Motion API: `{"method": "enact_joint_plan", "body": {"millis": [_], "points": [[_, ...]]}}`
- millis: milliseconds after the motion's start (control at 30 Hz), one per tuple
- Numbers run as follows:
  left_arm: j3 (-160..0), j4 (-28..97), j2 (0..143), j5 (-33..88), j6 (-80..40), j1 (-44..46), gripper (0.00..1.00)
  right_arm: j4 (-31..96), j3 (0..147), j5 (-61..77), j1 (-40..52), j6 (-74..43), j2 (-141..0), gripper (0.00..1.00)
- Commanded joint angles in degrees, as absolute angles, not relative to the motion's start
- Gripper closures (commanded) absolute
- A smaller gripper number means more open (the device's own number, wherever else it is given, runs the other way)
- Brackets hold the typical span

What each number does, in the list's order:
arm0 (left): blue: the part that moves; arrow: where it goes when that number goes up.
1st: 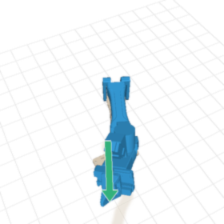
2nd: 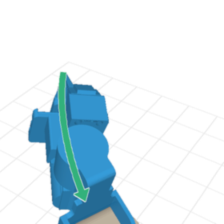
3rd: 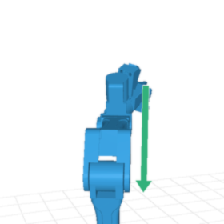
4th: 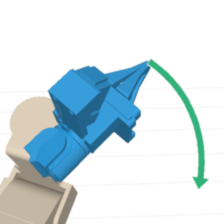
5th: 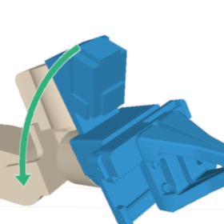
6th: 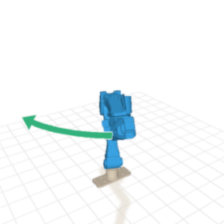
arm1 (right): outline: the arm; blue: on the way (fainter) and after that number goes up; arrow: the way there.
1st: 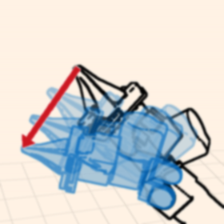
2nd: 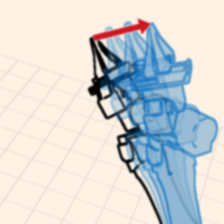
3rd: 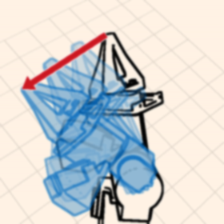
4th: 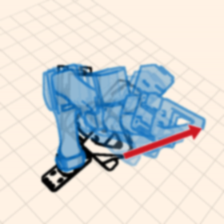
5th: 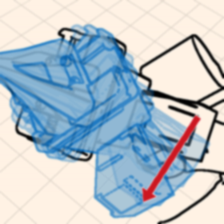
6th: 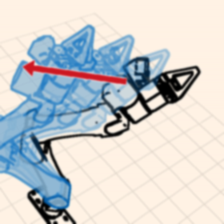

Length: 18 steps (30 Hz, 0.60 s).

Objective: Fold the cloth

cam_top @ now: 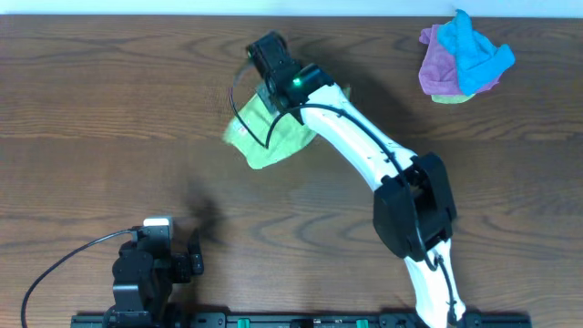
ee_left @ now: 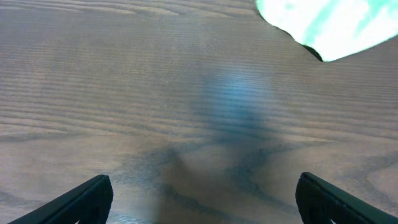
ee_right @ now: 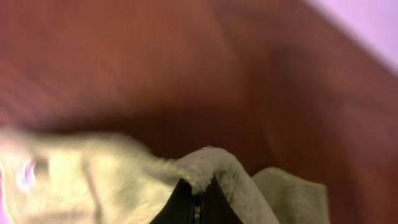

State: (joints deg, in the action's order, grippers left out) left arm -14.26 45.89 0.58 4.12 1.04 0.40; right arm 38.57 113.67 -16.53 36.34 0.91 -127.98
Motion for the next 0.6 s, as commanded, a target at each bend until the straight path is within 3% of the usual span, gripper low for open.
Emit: {"method": "enact_joint_plan", "body": {"millis": [0,567], "points": [[-13.7,45.7,0.2,4.6,-1.7,0.4,0.05,34.9,114.2,-18.2,36.7,3.9,-127.6,0.99],[-13.7,45.8,0.2,4.6,-2.8,0.4,0.05,4.6,114.2,-18.4,39.7,5.2,-143.8,0.99]]}}
